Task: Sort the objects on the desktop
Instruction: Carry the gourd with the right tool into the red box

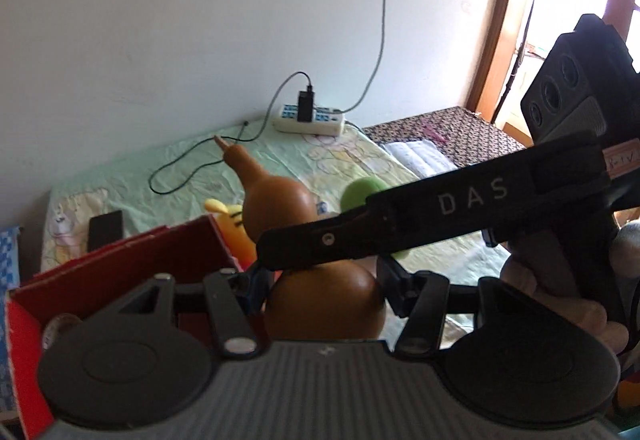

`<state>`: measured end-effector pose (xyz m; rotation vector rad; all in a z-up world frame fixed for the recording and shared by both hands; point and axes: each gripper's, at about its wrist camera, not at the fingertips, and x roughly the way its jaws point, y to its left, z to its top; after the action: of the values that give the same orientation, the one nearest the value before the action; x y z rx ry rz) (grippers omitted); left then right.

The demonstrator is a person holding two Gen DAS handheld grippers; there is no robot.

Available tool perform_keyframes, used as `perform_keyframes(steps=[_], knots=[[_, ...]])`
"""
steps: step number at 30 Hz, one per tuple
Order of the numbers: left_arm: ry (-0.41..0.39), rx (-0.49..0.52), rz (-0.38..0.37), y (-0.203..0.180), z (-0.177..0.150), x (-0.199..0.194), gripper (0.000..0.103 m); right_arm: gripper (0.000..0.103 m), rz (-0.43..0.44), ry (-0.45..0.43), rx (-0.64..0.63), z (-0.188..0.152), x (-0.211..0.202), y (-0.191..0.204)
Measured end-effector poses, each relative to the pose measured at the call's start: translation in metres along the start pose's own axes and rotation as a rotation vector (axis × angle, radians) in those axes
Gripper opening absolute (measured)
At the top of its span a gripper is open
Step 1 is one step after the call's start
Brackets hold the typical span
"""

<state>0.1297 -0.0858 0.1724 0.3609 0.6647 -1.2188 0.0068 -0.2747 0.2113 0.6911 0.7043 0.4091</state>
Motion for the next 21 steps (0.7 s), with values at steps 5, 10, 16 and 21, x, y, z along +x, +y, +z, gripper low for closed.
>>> perform_keyframes(steps=[5, 10, 16, 21], knots=[[0.058, -0.068, 0.041, 0.062, -0.004, 0.007, 0.058, 0.034, -0.003, 0.067, -0.014, 0.020, 0.063, 0.021], [0.159, -0.152, 0.031, 0.115, -0.028, 0.034, 0.059, 0.033, -0.042, 0.184, 0.027, 0.014, 0.130, 0.017], [0.286, -0.205, 0.013, 0.150, -0.056, 0.073, 0.059, 0.033, -0.123, 0.292, 0.080, 0.000, 0.186, 0.003], [0.409, -0.237, -0.008, 0.165, -0.070, 0.096, 0.059, 0.033, -0.181, 0.370, 0.140, -0.010, 0.212, -0.006]])
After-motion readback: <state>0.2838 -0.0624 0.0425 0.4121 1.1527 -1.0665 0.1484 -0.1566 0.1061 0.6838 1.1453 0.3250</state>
